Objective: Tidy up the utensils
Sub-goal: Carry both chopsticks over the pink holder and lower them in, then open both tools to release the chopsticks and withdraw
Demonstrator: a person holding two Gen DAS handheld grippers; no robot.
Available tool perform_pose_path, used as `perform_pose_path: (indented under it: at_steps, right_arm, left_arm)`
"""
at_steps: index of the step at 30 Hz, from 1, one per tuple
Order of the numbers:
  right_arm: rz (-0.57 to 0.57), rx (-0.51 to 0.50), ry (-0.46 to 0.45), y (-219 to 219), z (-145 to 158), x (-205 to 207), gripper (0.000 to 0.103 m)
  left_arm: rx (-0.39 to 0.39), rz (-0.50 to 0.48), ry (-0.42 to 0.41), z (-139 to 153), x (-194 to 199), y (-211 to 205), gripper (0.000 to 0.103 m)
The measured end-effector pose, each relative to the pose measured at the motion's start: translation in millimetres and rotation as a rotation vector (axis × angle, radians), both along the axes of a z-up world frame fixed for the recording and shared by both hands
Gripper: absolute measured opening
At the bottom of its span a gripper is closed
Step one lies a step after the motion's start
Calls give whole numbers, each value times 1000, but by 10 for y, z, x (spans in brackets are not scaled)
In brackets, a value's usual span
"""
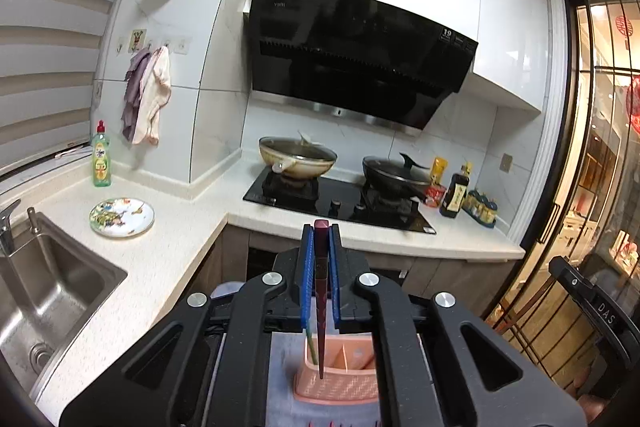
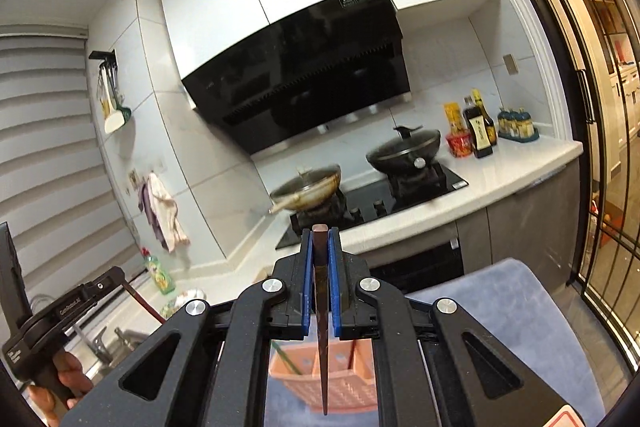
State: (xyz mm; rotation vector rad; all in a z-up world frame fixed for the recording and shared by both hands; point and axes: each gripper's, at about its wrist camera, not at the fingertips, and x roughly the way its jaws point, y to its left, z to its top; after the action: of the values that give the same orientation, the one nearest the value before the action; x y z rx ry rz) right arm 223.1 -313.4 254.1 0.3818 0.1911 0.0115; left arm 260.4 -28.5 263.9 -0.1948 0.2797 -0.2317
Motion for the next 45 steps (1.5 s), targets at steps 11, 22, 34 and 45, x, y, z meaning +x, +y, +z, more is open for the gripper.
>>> perform_pose_path:
  at_steps: [11, 22, 34, 45]
  right_arm:
    - [-3, -9, 79, 56, -397, 773, 7]
    - [27, -91, 190, 195, -910, 879, 12]
    - [38, -115, 164, 214, -797, 117, 47]
    - [68, -168, 270, 382, -1272, -886, 54]
  left_arm:
    - [19, -23, 79, -380, 605, -246, 7]
    - [51, -38, 184, -892, 739, -270, 10]
    - [94, -10, 184, -957, 174, -100, 55]
    - [149, -9, 281, -1470, -575, 93, 59]
